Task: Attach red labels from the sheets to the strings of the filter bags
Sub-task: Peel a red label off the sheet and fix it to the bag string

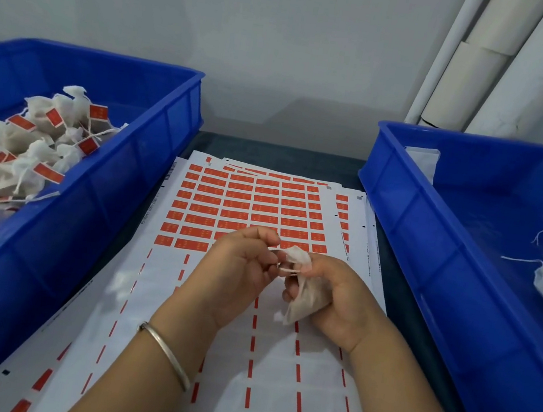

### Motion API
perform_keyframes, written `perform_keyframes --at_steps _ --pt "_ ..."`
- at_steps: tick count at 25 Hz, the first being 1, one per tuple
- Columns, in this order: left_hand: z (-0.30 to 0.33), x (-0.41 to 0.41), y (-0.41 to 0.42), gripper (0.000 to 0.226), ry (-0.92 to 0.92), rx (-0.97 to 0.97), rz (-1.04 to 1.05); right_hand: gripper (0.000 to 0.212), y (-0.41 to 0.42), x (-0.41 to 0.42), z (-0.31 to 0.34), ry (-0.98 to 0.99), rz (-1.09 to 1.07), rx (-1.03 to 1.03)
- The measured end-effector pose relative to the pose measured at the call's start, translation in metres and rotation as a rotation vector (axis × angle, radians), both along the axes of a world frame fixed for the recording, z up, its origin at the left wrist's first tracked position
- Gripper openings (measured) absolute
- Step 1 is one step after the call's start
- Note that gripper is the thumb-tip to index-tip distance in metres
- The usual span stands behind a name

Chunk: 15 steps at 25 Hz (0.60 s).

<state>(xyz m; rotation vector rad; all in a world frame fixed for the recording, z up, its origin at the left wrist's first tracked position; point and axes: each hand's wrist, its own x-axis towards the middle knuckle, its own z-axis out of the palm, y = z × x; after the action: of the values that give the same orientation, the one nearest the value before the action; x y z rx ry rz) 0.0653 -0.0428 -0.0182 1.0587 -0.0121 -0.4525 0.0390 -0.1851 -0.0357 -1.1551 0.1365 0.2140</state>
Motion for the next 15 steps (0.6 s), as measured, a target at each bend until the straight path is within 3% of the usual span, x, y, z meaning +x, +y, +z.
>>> perform_keyframes --at_steps 2,4,5,9,15 --pt "-0.0009 0.0001 -0.0007 0.033 -0.150 0.089 -0.035 0.039 -0.0025 -0.0002 -0.0029 0.032 0.005 0.123" --pt "0.0004 -0.0022 -0.0019 0.015 -0.305 0.243 -0.073 0.047 -0.0035 0.0002 -0.0059 0.054 -0.019 0.160" --pt "0.0010 -0.0029 -0.0029 0.007 -0.356 0.337 -0.074 0.045 -0.0038 0.0006 -0.0058 0.066 -0.043 0.169" --pt "-0.0034 -0.0008 -0.0091 0.020 -0.575 0.669 0.038 0.029 -0.0052 0.0036 -0.0045 0.083 -0.130 0.212" --pt "-0.0031 -0.0012 -0.0069 0.018 -0.581 0.614 0.186 0.020 0.0000 0.0002 0.0039 0.025 -0.092 0.128"
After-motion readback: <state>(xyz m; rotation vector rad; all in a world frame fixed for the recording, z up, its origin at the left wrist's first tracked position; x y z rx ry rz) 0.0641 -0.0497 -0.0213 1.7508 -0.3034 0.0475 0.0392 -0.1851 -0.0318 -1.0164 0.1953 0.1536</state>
